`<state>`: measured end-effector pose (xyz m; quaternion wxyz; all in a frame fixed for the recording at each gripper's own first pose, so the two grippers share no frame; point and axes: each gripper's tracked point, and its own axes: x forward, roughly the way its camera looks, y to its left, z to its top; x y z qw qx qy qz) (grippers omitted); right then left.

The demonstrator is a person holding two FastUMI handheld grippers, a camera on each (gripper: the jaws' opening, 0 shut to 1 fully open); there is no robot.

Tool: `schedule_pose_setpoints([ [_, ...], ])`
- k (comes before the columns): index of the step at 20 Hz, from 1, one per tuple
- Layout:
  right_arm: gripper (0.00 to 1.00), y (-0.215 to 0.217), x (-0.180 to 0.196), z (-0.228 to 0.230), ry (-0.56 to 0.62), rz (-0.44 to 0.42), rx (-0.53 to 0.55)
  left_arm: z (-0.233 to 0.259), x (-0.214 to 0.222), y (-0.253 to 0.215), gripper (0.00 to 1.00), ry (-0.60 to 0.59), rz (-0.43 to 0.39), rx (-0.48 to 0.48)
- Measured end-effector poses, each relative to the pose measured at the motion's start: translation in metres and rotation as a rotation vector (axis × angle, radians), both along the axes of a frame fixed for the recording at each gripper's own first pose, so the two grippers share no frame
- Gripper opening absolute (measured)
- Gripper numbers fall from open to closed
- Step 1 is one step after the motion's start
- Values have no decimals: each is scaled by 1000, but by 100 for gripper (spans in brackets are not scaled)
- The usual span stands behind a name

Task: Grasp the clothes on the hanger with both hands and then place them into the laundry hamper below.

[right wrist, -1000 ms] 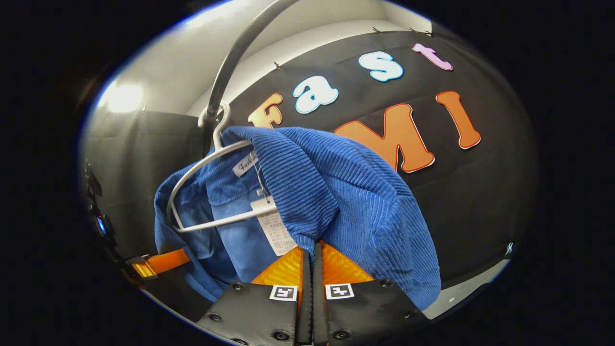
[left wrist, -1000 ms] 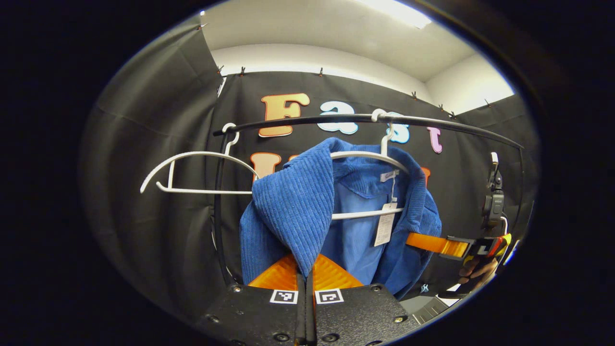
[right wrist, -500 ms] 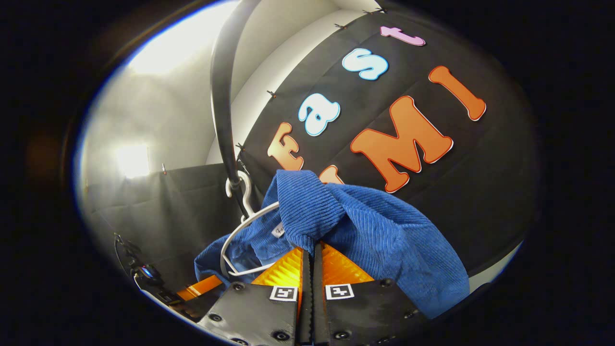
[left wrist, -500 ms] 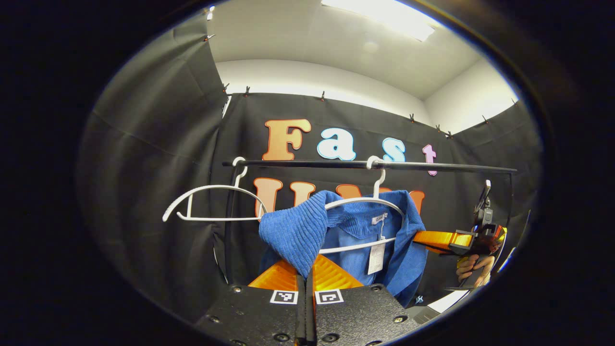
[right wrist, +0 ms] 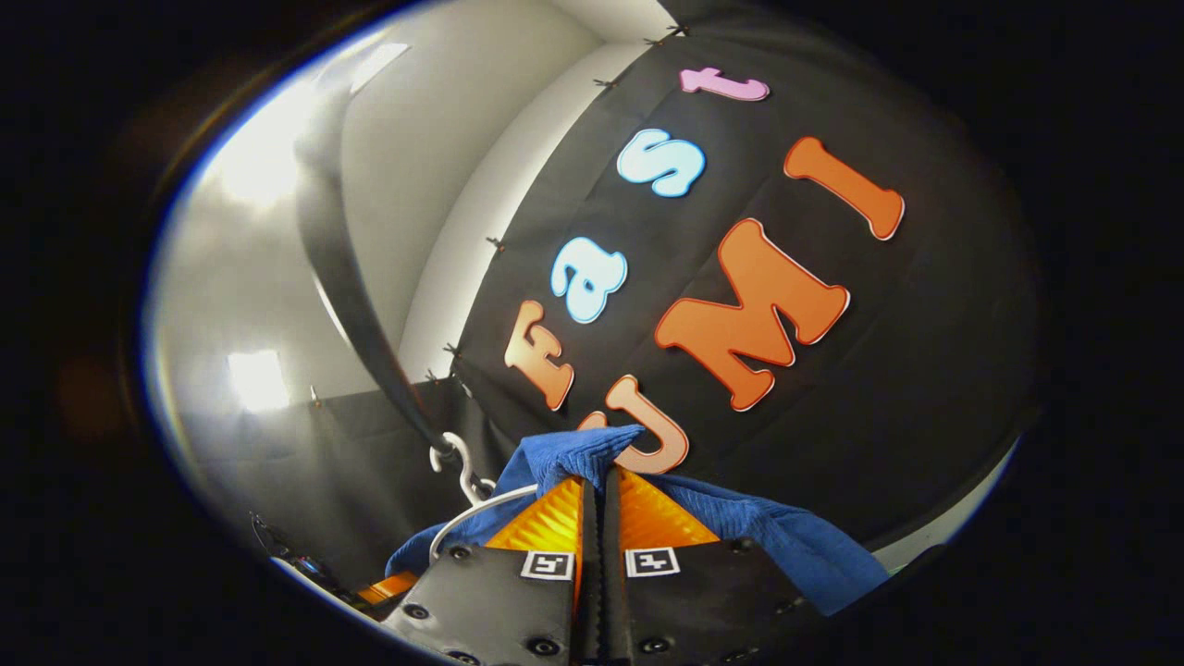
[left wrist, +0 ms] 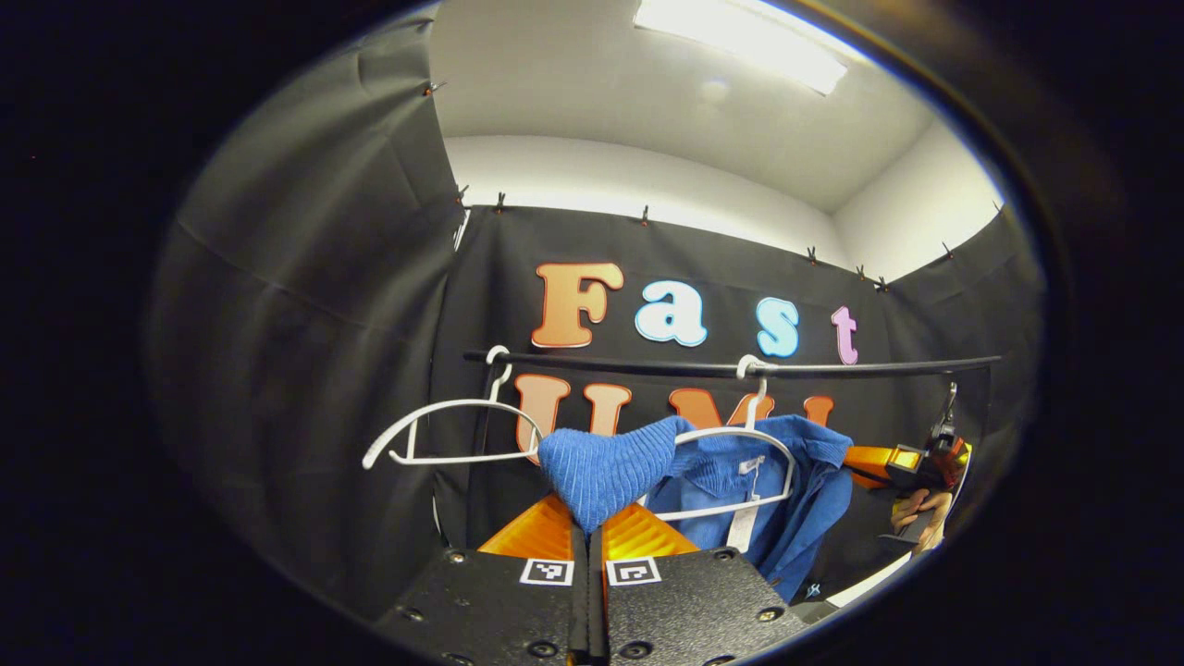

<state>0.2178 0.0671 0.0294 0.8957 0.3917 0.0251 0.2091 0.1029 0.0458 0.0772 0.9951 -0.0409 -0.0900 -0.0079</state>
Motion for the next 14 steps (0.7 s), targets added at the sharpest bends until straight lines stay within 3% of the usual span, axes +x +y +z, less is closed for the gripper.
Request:
schedule_pose_setpoints([
  [4, 7, -20, 18, -6, 31, -18, 55, 18, 7, 17, 0, -27, 39, 16],
  [8, 7, -36, 31, 3, 21, -61, 30, 33, 21, 44, 0, -42, 110, 49],
  [10, 7, -41, 37, -3, 33, -74, 27, 26, 31, 58, 0, -31, 137, 48],
  [14, 6, -53, 45, -10, 49, -102, 12, -9, 49, 62, 0, 53, 112, 20],
])
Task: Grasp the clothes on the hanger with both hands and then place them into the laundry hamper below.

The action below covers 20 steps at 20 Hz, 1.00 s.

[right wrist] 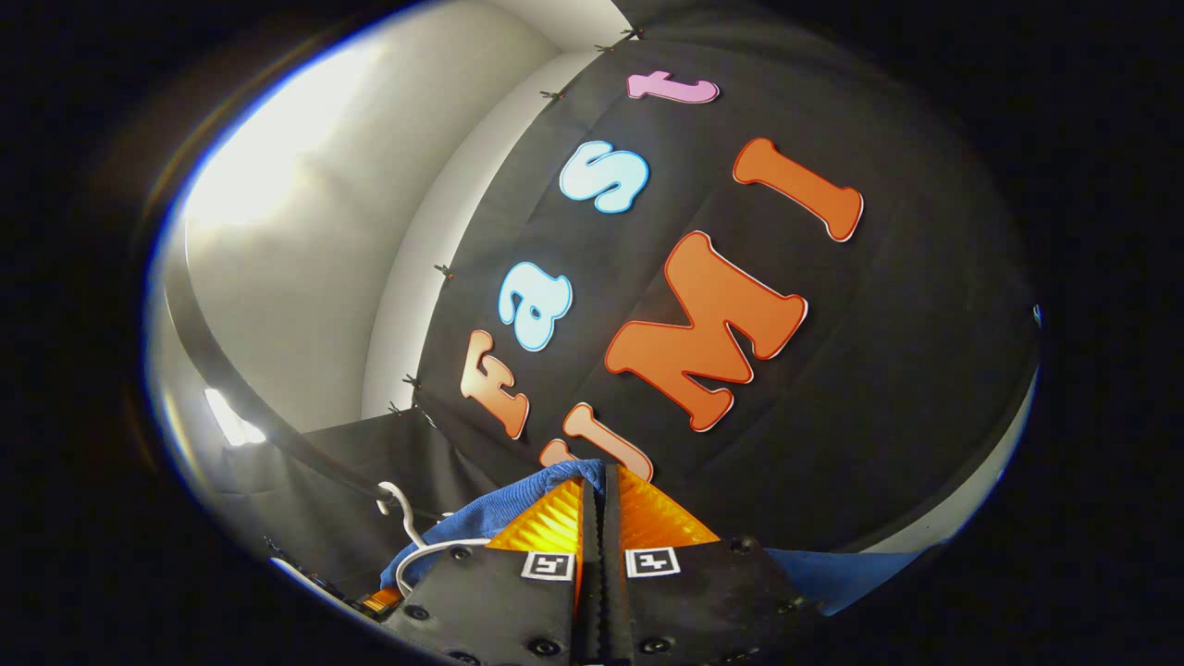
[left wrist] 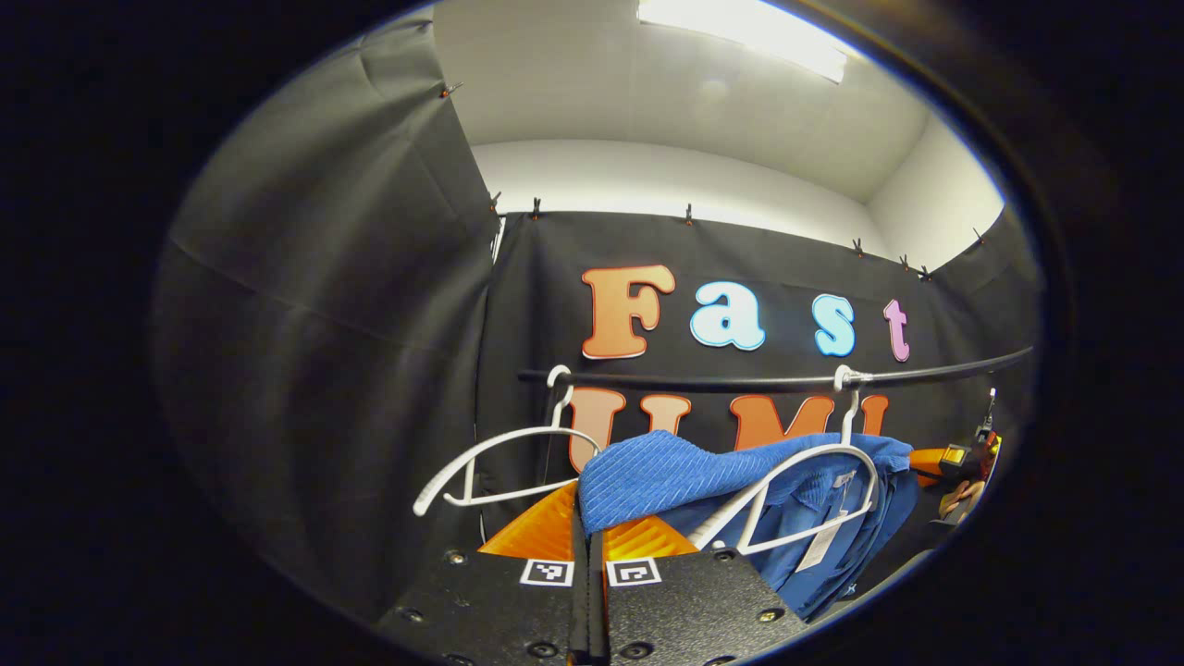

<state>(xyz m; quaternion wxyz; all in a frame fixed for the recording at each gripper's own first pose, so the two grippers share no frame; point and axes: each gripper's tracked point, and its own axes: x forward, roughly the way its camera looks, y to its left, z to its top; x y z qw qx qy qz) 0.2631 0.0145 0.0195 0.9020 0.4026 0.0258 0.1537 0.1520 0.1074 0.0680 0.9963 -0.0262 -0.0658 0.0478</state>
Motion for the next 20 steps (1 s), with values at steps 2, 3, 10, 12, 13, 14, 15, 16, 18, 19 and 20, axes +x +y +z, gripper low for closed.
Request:
schedule_pose_setpoints([
  [2, 7, -4, 4, -3, 13, -9, -9, -9, 8, 1, 0, 15, -14, -21],
  [3, 7, -10, 5, -8, 26, -25, -18, -16, 12, 2, 0, 27, -22, -32],
  [10, 7, -24, -1, -47, 98, -61, -105, -72, 10, 3, 0, 108, -57, -69],
  [12, 7, -25, -8, -55, 99, -59, -128, -81, 2, 0, 0, 115, -65, -75],
  [13, 7, -27, -14, -61, 103, -63, -144, -85, -3, -2, 0, 119, -72, -81],
  [14, 7, -30, -22, -63, 111, -67, -155, -89, -9, -4, 0, 125, -79, -81],
  [15, 6, -30, -29, -66, 120, -70, -160, -94, -13, -6, 0, 132, -81, -74],
  [16, 7, -31, -36, -68, 127, -70, -166, -99, -17, -7, 0, 141, -75, -60],
  [18, 7, -31, -49, -76, 139, -75, -190, -106, -30, -8, 0, 157, -64, -42],
  [19, 7, -32, -54, -79, 143, -82, -209, -108, -36, -12, 0, 164, -62, -38],
  [20, 6, -34, -60, -82, 148, -91, -231, -112, -39, -16, 0, 174, -63, -34],
])
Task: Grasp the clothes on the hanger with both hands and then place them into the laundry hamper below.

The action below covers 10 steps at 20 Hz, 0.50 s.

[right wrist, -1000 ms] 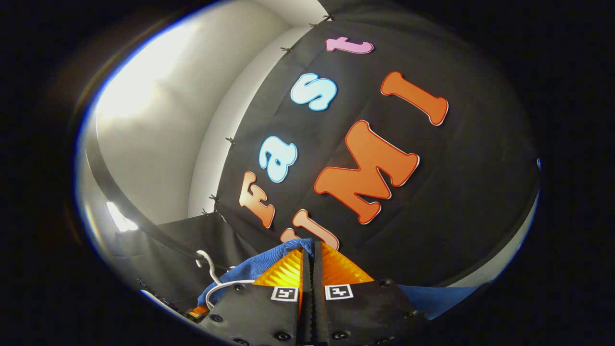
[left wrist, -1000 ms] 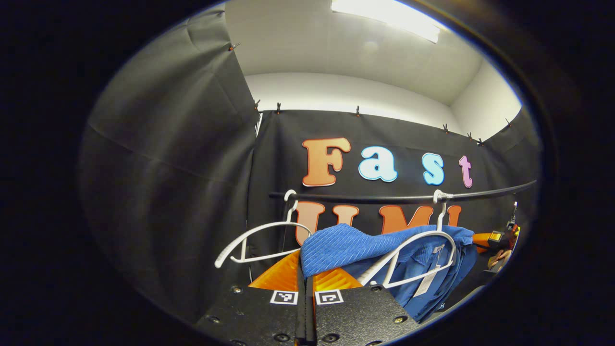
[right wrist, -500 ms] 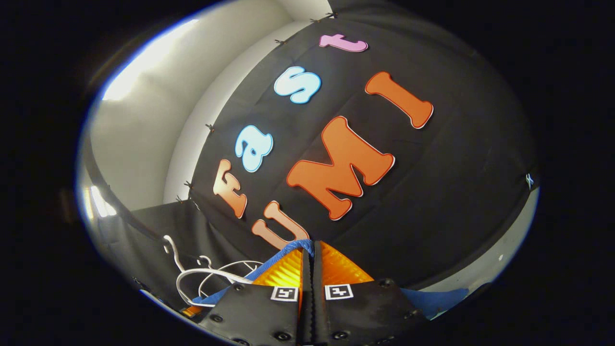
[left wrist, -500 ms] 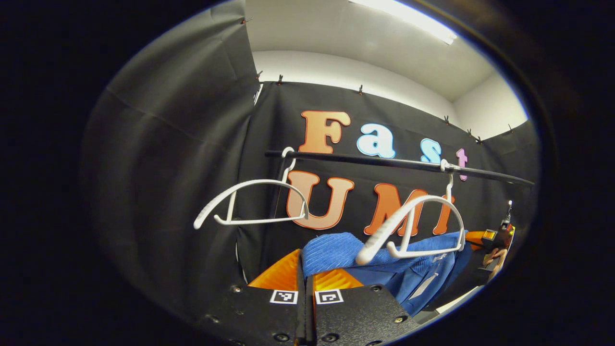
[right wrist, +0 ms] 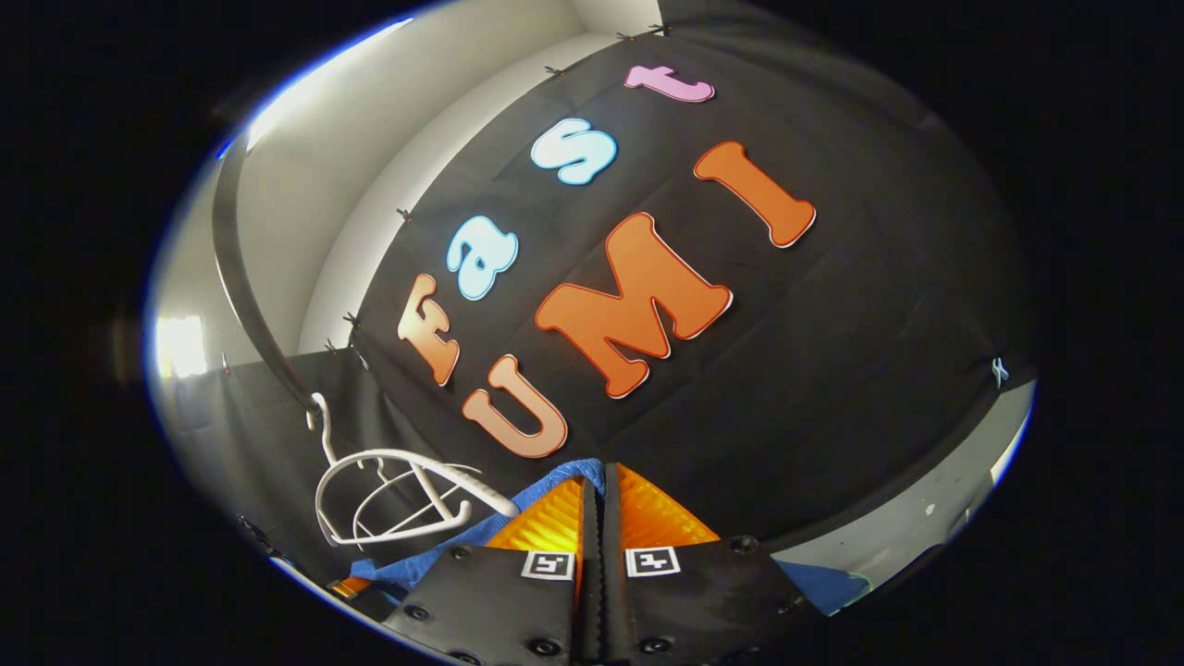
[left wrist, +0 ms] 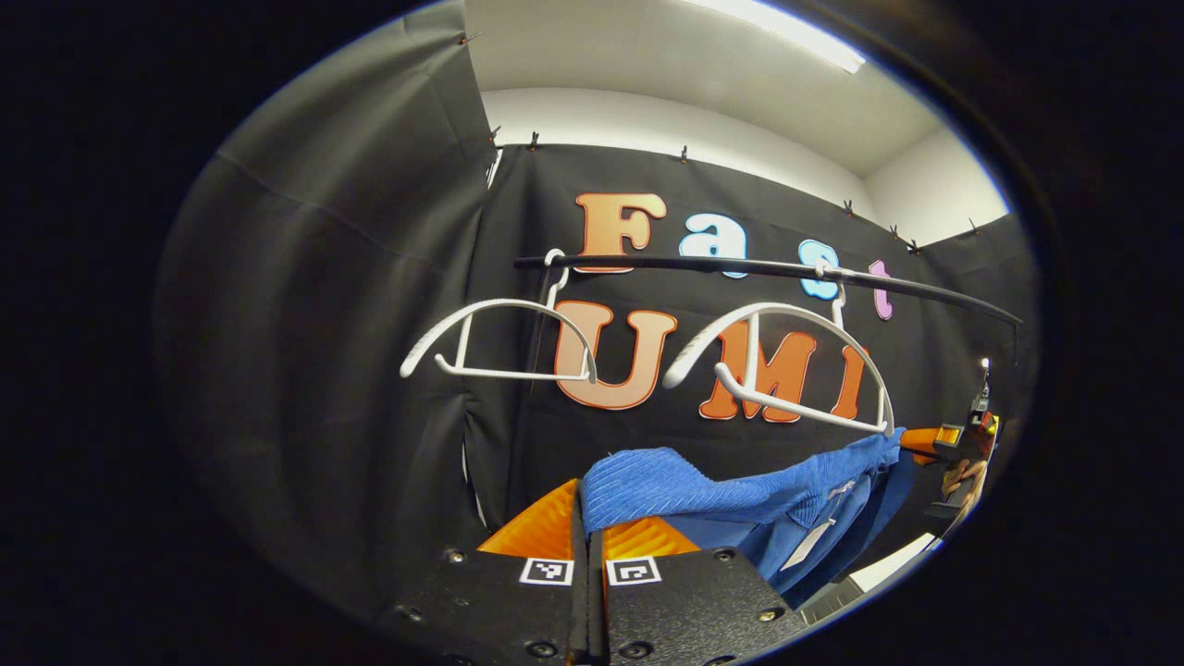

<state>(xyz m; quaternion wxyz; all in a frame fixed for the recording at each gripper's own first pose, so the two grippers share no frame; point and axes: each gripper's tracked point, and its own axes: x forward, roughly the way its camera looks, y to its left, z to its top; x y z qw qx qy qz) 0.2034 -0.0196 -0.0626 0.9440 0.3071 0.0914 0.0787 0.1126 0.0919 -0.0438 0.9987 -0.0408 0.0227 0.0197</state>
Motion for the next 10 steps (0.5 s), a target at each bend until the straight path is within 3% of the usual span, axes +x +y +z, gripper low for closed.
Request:
schedule_pose_setpoints([
  [5, 7, 9, -34, -2, 1, 4, -83, -5, -20, -14, 1, 2, -4, -11],
  [10, 7, 26, -62, -7, -37, 20, -92, -11, -34, -36, 1, -7, -31, -57],
])
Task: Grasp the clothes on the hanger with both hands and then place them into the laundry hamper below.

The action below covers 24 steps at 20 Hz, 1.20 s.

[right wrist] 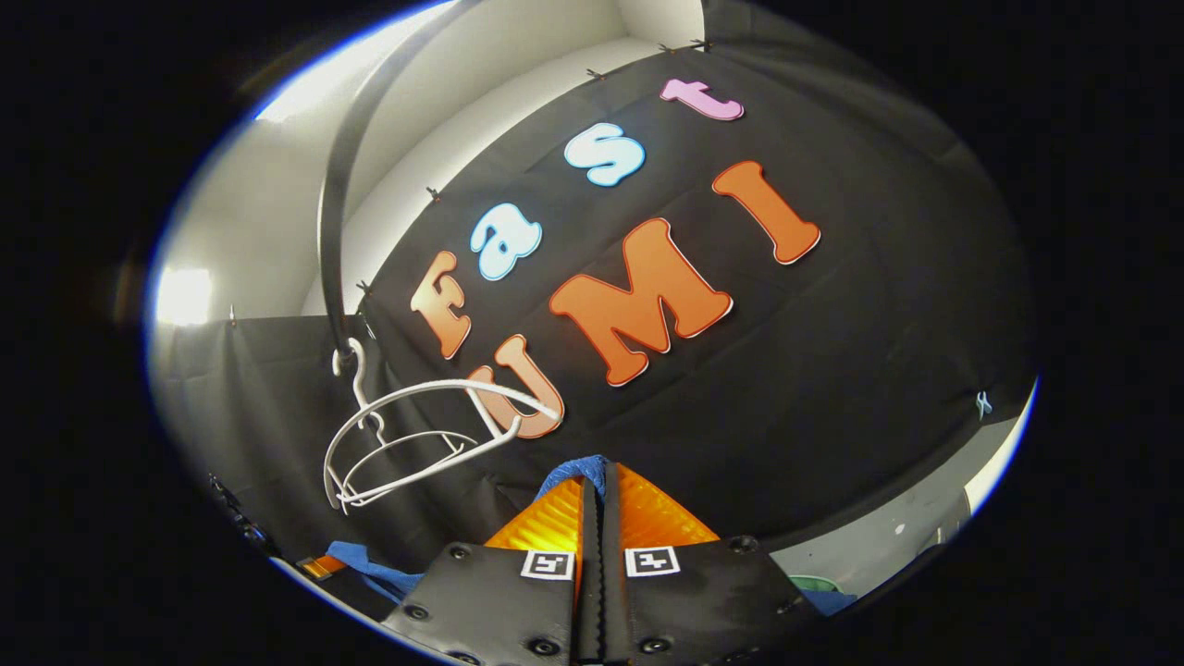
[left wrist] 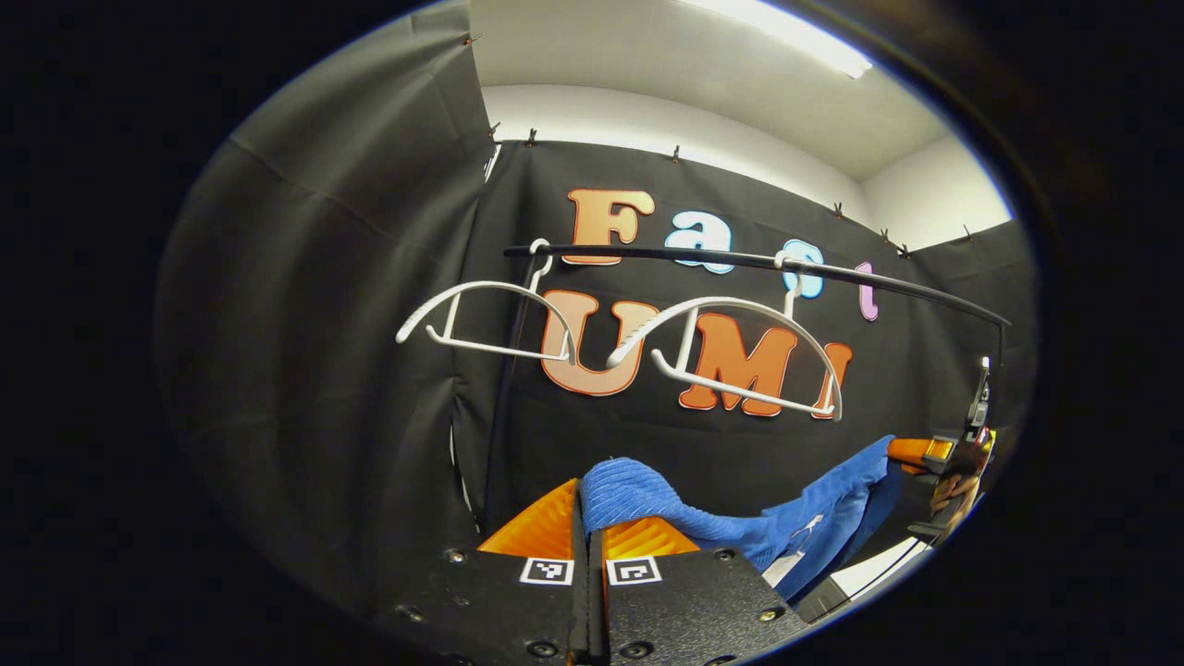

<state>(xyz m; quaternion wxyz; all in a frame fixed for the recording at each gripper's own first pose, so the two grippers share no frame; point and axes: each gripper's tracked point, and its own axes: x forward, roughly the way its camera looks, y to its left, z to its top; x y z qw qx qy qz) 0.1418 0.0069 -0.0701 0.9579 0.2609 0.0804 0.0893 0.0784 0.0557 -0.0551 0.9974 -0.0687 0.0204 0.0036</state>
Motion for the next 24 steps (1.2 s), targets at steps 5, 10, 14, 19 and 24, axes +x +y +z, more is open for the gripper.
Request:
schedule_pose_setpoints([
  [5, 7, 21, -21, -24, 1, 24, -9, -9, -20, -12, 0, -9, -21, -79],
  [10, 7, 66, -34, -40, 17, 103, -76, -31, -19, -23, 0, 30, -6, -71],
  [14, 7, 100, -40, -64, 26, 151, -134, -50, -14, -66, 0, 58, -71, -30],
  [19, 7, 109, -43, -88, 41, 164, -156, -76, -1, -118, 0, 85, -152, 27],
  [24, 7, 90, -40, -120, 77, 127, -165, -113, 11, -162, 0, 128, -214, 48],
])
